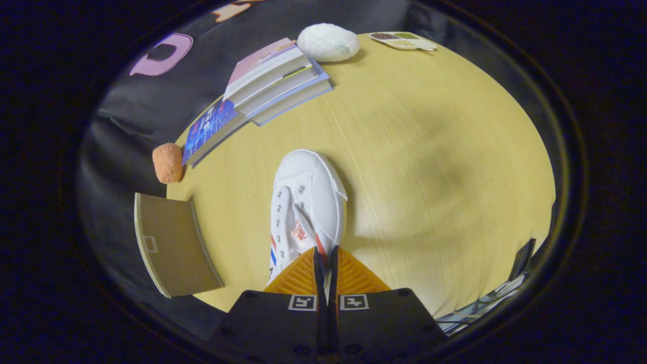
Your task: Open the storage box then place both shoes into the box .Put the left shoe in first, then the right shoe, with the right side of both shoes facing outward in a uniform manner.
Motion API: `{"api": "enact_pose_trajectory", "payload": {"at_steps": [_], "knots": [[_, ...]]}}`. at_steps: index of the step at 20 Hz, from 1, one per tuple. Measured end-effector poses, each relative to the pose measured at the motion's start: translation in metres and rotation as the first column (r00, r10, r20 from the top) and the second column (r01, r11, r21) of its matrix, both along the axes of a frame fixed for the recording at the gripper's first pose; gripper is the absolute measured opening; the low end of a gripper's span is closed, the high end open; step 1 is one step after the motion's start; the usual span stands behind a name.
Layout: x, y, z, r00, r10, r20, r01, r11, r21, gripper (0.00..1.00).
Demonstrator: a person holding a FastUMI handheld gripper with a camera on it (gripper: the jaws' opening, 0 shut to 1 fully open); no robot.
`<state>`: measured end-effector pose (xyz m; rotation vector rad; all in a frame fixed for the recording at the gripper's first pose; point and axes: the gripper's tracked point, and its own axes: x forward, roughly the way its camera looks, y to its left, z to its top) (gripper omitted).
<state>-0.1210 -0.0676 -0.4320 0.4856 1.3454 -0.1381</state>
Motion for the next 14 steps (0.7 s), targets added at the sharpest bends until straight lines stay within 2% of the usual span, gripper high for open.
{"api": "enact_pose_trajectory", "payload": {"at_steps": [2,5,14], "knots": [[0.005,0.022,0.01,1.0,-0.02,0.008,0.019,0.998,0.056,0.03],[0.017,0.063,0.028,1.0,-0.011,0.024,0.007,0.991,0.136,0.03],[0.069,0.203,0.122,0.982,0.091,0.166,-0.141,0.938,0.317,0.02]]}}
